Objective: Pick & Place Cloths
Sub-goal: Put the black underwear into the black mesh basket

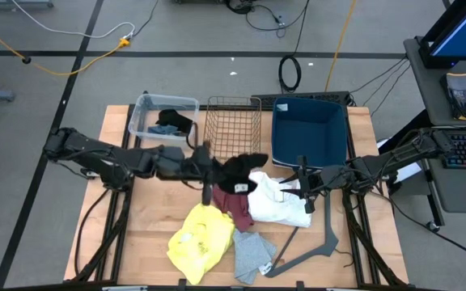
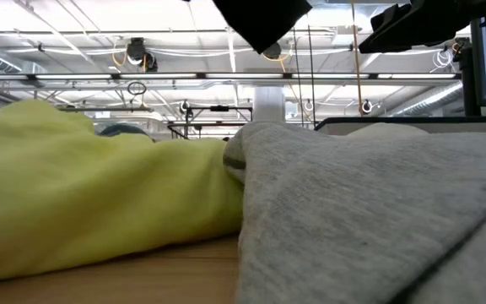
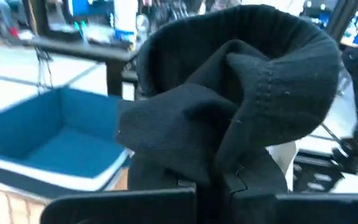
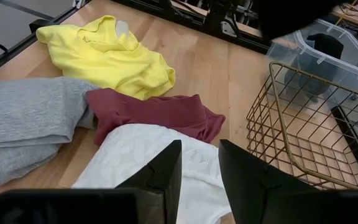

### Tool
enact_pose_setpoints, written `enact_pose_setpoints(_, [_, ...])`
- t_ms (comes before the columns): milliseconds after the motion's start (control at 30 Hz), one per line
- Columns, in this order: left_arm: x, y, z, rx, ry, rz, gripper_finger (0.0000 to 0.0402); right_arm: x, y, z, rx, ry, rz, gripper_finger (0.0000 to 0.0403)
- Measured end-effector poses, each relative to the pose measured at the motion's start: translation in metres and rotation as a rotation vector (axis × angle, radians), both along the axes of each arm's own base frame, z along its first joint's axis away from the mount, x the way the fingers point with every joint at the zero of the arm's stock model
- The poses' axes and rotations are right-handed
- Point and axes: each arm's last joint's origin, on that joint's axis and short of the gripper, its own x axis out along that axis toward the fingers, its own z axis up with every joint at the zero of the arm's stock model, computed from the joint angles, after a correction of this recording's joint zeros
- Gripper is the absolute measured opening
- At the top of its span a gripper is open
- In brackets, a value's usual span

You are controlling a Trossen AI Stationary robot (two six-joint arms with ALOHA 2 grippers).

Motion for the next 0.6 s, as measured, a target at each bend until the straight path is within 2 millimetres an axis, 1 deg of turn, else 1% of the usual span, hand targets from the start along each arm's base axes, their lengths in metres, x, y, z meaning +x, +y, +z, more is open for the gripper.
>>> enact_pose_setpoints(100, [0.002, 0.010, 0.003, 0.037, -0.031, 0.057, 0.0001, 0.000, 0.000, 0.000, 0.000, 0.000, 0.000, 0.0100])
enact_pose_setpoints(233, [0.003, 0.025, 0.004, 0.105, -0.028, 0.184, 0.0001, 0.000, 0.000, 0.000, 0.000, 0.000, 0.000, 0.0100])
enact_pose_setpoints(467, [0.001, 0.050, 0.004, 0.264, 0.023, 0.453, 0.0001, 0.000, 0.000, 0.000, -0.001, 0.000, 0.000, 0.0100])
enact_pose_setpoints(600, [0.000, 0.067, 0.004, 0.328, 0.059, 0.572, 0.0001, 0.000, 0.000, 0.000, -0.002, 0.000, 0.001, 0.0100])
